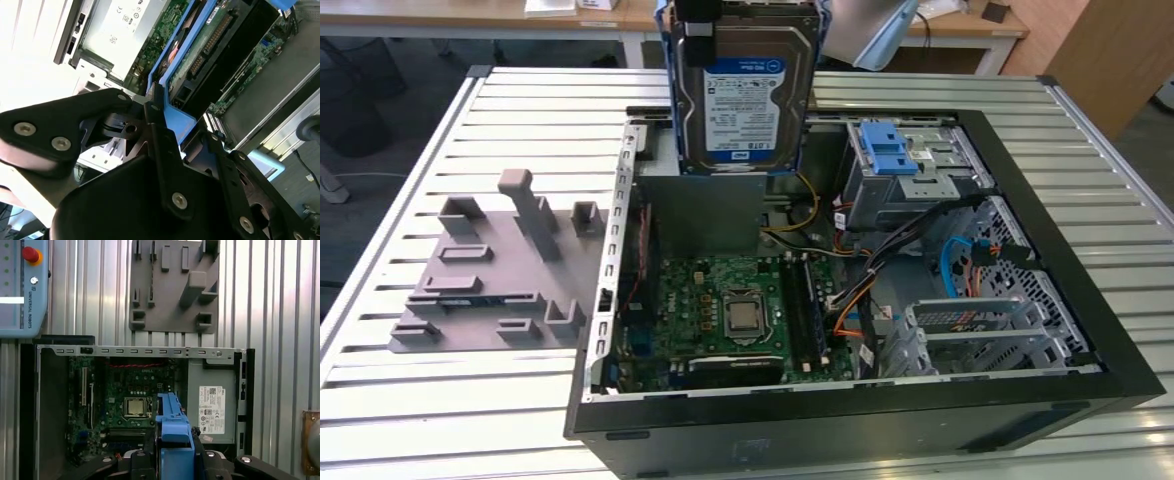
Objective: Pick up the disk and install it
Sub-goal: 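Pick up the disk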
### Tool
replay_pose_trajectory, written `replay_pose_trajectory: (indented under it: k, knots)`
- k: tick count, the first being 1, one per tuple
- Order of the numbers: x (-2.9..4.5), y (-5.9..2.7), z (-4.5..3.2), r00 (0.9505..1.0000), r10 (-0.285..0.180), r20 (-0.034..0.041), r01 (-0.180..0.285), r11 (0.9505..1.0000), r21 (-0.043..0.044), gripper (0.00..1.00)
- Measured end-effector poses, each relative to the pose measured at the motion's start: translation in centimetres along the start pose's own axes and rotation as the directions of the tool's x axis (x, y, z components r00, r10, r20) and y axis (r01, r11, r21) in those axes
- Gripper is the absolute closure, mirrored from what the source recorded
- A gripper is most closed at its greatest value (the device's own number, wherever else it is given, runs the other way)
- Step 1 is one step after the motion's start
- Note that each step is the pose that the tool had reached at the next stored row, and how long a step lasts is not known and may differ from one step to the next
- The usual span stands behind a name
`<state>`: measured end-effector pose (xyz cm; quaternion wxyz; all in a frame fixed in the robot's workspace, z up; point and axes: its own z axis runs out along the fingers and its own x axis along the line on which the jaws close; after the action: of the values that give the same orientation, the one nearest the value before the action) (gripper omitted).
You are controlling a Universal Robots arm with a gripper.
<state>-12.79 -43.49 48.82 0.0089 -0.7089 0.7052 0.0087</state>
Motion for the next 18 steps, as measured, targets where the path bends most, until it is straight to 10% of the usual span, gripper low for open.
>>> replay_pose_trajectory:
  k: [18]
  knots:
    - [0.87, -2.16, 0.07, 1.0, 0.003, -0.0001, -0.003, 1.0, 0.0075, 0.64]
